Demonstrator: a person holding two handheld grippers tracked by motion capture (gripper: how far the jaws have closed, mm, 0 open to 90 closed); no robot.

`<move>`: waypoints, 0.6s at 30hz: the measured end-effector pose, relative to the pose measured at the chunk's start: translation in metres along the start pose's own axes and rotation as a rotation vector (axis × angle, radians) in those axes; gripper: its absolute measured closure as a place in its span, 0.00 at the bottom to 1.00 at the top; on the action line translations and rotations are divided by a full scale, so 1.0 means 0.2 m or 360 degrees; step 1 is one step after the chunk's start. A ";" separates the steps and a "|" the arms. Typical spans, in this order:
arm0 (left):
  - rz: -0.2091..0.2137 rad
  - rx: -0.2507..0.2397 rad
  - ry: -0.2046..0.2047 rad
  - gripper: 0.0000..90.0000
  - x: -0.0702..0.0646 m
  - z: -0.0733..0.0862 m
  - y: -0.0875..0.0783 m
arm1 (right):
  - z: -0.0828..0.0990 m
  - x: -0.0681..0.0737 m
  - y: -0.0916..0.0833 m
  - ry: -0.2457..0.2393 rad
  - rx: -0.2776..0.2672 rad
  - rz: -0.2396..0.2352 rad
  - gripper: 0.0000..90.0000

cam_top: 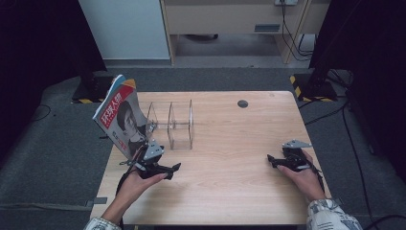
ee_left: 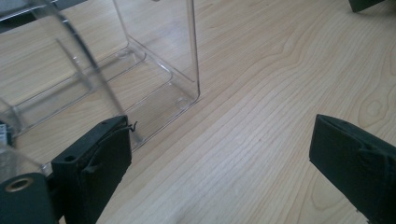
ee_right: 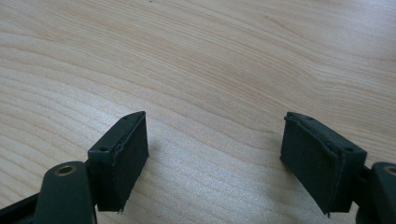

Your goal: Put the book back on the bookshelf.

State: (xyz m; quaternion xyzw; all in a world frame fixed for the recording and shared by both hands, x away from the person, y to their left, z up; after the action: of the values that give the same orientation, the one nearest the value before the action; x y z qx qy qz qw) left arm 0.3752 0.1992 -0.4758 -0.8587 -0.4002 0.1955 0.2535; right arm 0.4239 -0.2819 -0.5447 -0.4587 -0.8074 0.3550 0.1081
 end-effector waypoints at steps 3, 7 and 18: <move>0.0013 0.0009 0.0001 0.06 -0.02 -0.03 0.05 | 0.00 0.00 0.00 -0.0002 0.0002 -0.0007 0.26; 0.0037 0.0018 0.0000 0.06 -0.05 -0.05 0.11 | 0.00 0.00 0.00 0.0000 0.0002 -0.0006 0.26; 0.0094 0.0096 0.0019 0.06 -0.16 -0.09 0.31 | 0.00 0.00 0.00 0.0001 0.0001 -0.0003 0.25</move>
State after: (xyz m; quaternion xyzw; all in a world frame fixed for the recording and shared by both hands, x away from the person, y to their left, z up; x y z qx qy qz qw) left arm 0.4012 0.1351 -0.4942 -0.8632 -0.3671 0.2098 0.2758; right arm 0.4231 -0.2826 -0.5447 -0.4580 -0.8077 0.3550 0.1090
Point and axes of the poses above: each handheld gripper's, and its own axes: y roughly forward along the jaws, z roughly out of its underside, x roughly to its left, the point moved 1 cm from there along y, roughly forward along the jaws, and after that the axes turned 12 degrees about -y, right-handed, at the moved point
